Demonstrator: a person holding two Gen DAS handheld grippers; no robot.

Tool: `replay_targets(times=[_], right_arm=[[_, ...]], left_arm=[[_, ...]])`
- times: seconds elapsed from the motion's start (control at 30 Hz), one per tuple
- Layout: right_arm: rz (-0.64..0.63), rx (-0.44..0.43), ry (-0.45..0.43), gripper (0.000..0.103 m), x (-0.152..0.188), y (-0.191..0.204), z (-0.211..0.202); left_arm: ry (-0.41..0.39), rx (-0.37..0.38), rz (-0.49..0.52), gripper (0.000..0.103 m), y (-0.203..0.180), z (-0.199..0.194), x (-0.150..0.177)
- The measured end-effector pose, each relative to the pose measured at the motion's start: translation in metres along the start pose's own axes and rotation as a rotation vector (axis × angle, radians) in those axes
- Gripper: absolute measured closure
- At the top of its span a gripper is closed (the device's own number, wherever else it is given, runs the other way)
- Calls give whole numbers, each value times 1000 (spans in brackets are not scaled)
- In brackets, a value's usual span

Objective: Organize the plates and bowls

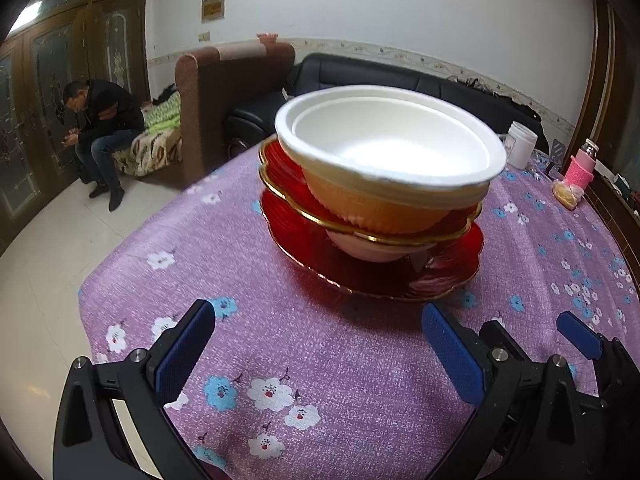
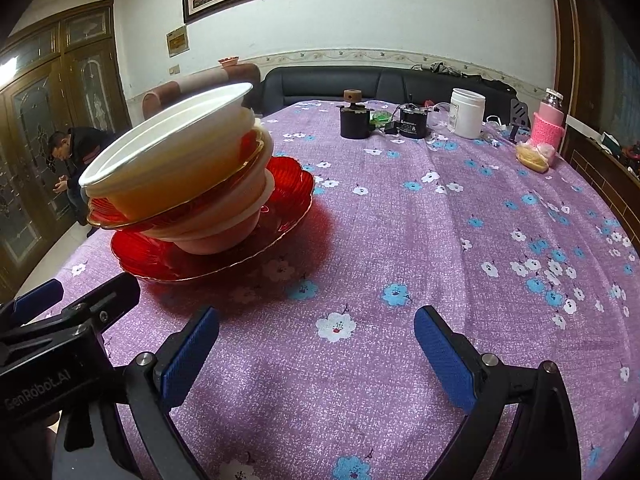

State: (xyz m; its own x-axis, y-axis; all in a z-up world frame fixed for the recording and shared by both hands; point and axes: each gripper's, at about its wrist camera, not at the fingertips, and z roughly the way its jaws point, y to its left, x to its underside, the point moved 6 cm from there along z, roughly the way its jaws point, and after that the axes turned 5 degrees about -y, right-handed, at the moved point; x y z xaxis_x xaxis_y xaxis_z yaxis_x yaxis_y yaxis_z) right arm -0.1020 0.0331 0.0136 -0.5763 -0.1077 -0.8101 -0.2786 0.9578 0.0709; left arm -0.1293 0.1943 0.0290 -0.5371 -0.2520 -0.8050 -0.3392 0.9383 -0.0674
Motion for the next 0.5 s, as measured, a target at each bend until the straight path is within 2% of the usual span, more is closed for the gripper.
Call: replay_targets(times=[0.07,0.1,0.17,0.2,0.27,0.3,0.37,0.5], right_arm=[[13,-6,-16,3,-2,-2,-3],[22,-12,-29,3,-4,-3,-5],[33,-21,-58,3,-10,-6,-11],[34,-22,-72,3,-12,-7,-13],[30,-21,-89,3,-17,-10,-16],[27,-23,-89,3,-18,-10,-16],[28,-28,-88,3,-21,-14,-16],[47,-31,-87,3,-22,-27,-17]], left_arm=[[-79,-33,-16,0,5,-15,-8],[-147,-52,-31,0,8,-29,-14],[-276,-56,-62,0,14,-58,-25],[-301,-53,-73,0,16,-65,-27],[-281,-19,-65,0,11,-67,-34],[-239,25,-28,0,4,-63,-37],[-196,51,29,0,-8,-58,-40],[-217,54,100,0,-37,-64,-43]])
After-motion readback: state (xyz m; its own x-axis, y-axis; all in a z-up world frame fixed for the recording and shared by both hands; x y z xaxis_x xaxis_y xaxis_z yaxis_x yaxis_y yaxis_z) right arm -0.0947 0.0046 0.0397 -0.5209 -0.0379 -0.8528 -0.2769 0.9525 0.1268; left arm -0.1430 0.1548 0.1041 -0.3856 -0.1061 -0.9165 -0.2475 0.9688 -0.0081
